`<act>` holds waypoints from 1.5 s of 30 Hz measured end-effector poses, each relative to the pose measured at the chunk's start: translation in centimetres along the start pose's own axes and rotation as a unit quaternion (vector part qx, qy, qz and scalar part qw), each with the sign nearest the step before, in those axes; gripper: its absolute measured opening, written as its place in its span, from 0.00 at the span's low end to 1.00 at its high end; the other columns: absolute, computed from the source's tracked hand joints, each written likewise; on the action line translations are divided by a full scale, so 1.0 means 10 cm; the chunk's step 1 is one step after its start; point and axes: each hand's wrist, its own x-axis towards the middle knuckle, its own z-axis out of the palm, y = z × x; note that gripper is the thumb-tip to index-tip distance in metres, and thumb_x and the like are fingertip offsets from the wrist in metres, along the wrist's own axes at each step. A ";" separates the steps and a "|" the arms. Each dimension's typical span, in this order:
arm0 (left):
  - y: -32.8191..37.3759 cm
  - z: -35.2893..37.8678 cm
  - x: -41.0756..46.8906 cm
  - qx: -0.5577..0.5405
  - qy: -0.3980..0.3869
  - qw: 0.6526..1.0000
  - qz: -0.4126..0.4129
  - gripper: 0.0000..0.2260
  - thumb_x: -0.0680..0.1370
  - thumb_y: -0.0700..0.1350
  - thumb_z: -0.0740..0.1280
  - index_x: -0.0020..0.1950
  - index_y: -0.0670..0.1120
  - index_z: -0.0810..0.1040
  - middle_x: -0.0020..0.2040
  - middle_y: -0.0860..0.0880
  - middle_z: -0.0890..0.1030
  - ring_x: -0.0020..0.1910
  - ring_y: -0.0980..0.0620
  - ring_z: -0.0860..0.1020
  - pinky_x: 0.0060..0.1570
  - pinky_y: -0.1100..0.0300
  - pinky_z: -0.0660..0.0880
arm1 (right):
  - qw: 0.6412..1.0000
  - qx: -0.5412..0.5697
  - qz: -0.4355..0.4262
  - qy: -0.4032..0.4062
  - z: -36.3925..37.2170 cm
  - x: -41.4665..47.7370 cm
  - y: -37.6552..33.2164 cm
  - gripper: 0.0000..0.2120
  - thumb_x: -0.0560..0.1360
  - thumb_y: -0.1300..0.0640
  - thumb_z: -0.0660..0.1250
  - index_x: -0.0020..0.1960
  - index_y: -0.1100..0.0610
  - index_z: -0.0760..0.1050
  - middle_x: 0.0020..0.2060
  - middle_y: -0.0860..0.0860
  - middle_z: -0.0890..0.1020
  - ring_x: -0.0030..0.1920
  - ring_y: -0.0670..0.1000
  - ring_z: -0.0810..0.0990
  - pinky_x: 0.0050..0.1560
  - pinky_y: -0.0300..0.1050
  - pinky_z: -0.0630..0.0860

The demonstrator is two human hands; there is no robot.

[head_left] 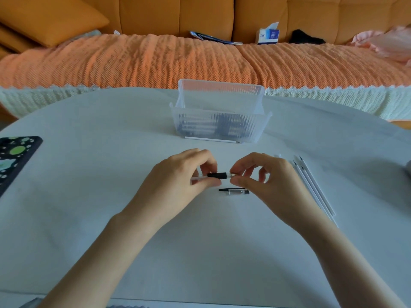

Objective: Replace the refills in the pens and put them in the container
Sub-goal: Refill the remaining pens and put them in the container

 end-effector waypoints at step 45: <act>-0.01 -0.03 -0.01 -0.015 0.011 0.998 -0.055 0.04 0.75 0.52 0.65 0.44 0.54 0.74 0.35 0.59 0.78 0.35 0.58 0.75 0.39 0.54 0.75 | 0.994 0.058 0.078 0.046 0.08 0.04 0.13 0.02 0.71 0.51 0.70 0.43 0.47 0.82 0.36 0.36 0.81 0.38 0.38 0.70 0.38 0.24 0.65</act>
